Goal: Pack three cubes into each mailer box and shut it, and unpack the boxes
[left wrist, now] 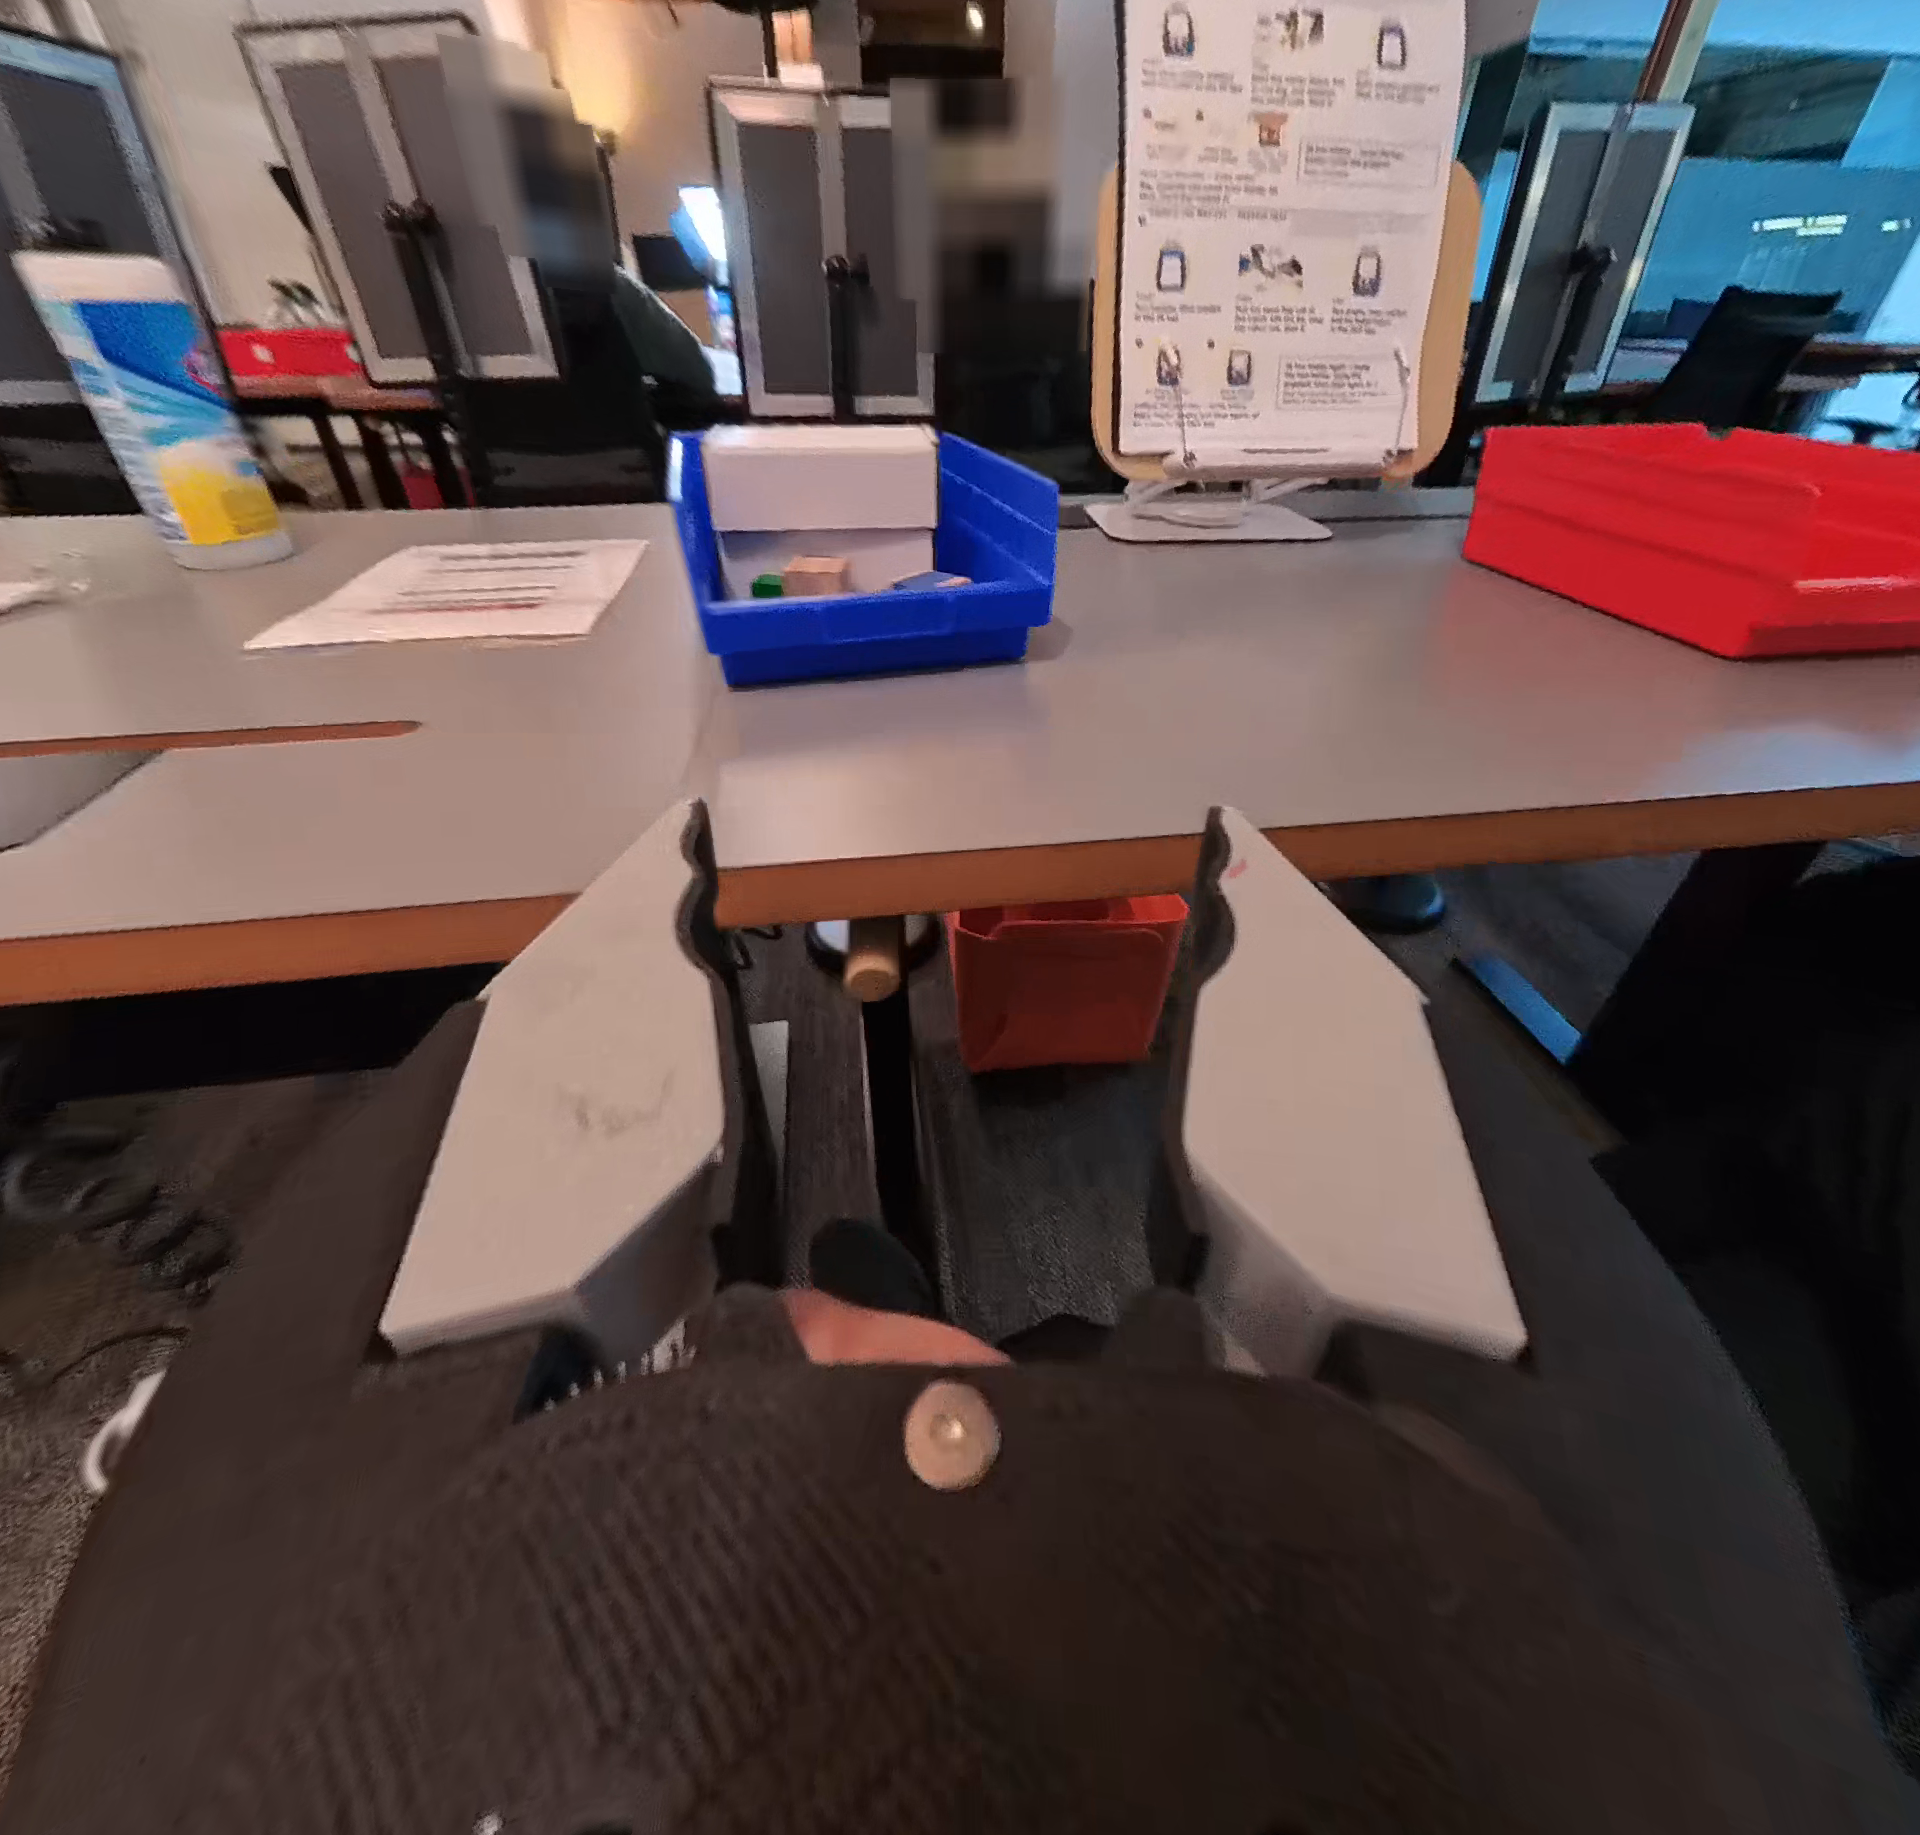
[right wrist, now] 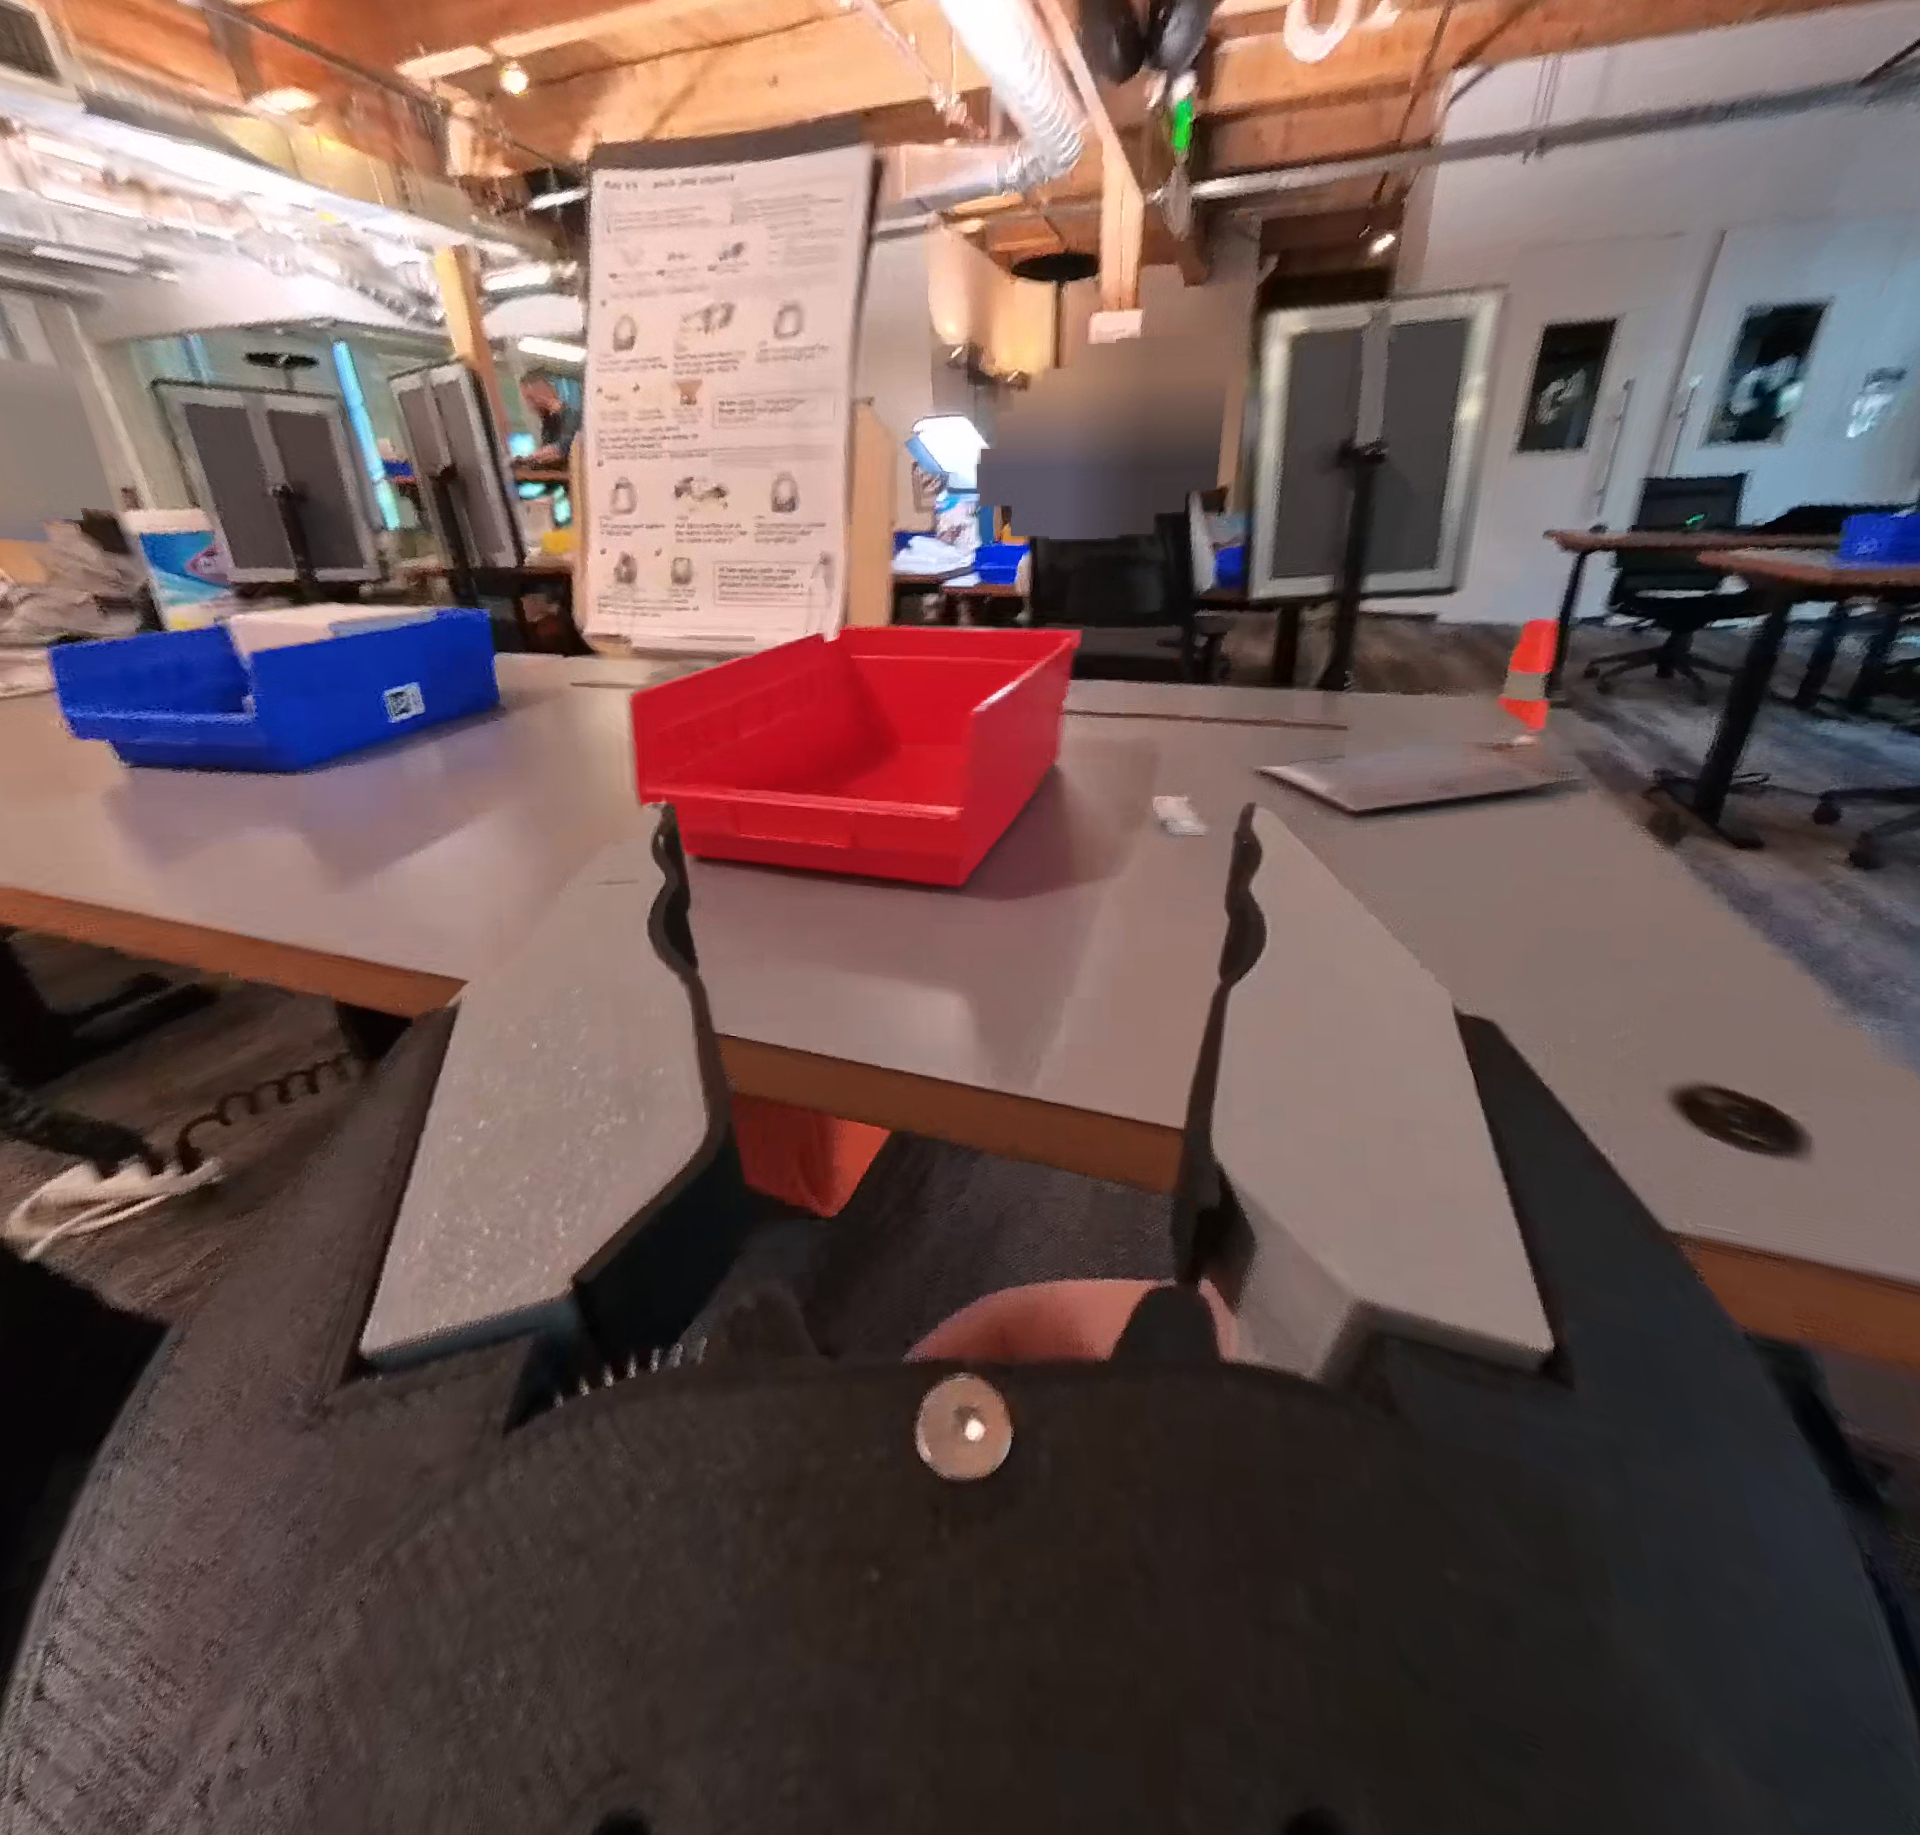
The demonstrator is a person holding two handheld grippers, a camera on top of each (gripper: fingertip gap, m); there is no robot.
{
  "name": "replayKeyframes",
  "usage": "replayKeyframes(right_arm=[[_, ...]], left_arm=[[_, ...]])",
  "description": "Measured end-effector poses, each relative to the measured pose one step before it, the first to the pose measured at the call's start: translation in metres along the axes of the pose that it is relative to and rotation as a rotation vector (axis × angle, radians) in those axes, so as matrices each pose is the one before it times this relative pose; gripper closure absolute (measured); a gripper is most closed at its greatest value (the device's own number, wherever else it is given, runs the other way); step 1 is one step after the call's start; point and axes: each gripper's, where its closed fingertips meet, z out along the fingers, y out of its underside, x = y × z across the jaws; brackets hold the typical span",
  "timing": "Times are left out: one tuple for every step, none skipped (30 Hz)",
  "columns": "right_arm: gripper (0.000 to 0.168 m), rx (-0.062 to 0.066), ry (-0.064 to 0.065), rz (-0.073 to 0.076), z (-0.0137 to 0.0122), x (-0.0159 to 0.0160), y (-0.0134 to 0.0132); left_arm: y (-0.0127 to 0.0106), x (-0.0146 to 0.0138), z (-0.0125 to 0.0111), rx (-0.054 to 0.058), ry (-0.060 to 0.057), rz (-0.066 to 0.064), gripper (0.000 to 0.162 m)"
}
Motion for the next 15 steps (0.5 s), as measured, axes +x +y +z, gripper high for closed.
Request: replayKeyframes(right_arm=[[0.066,-0.0236,-0.0246,0.0031,0.01377,-0.01284,0.00083],[0.067,-0.0266,-0.0134,0.0011,0.01493,-0.01197,0.00059],[0.067,-0.0387,-0.0085,-0.0044,0.01583,-0.01183,0.00151],[0.067,-0.0451,-0.0095,-0.0097,0.01618,-0.01269,0.00171],[0.067,-0.0421,-0.0141,-0.0144,0.01601,-0.01383,0.00042],[0.066,-0.0303,-0.0147,-0.0128,0.01567,-0.01403,-0.00188],[0.067,-0.0147,-0.0146,-0.0016,0.01525,-0.01378,-0.00444],[0.067,-0.0075,-0.0281,0.0093,0.01513,-0.01568,-0.00537],[0.067,-0.0088,-0.0475,0.0132,0.01547,-0.01815,-0.00476],[0.067,-0.0111,-0.0531,0.0147,0.01629,-0.01832,-0.00351],[0.068,-0.0126,-0.0463,0.0118,0.01725,-0.01648,-0.00238],[0.069,-0.0158,-0.0333,0.0059,0.01803,-0.01384,-0.00076],[0.069,-0.0209,-0.0214,-0.0032,0.01839,-0.01135,0.00119],[0.068,-0.0204,-0.0123,-0.0096,0.01847,-0.00940,0.00222],[0.068,-0.0194,-0.0083,-0.0110,0.01809,-0.00826,0.00319]], left_arm=[[-0.00048,0.00883,0.01297,-0.0206,0.0155,-0.0001,0.070],[-0.00148,0.00881,0.01367,-0.0156,0.0100,-0.0010,0.071],[-0.00089,0.00697,0.01445,-0.0213,-0.0055,-0.0031,0.072],[0.00067,0.00561,0.01497,-0.0346,-0.0169,-0.0041,0.078],[0.00189,0.00559,0.01527,-0.0443,-0.0185,-0.0059,0.084],[0.00114,0.00650,0.01538,-0.0419,-0.0157,-0.0110,0.087],[-0.00088,0.00796,0.01523,-0.0311,-0.0089,-0.0142,0.087],[-0.00267,0.01004,0.01500,-0.0199,0.0033,-0.0144,0.089],[-0.00347,0.01226,0.01467,-0.0140,0.0166,-0.0090,0.092],[-0.00355,0.01267,0.01458,-0.0120,0.0181,-0.0048,0.095],[-0.00368,0.01249,0.01464,-0.0112,0.0143,-0.0003,0.099],[-0.00313,0.01283,0.01471,-0.0110,0.0149,0.0116,0.102],[-0.00290,0.01106,0.01489,-0.0102,0.0061,0.0179,0.105],[-0.00271,0.00876,0.01469,-0.0093,-0.0057,0.0170,0.107],[-0.00220,0.00771,0.01435,-0.0097,-0.0097,0.0114,0.107]])
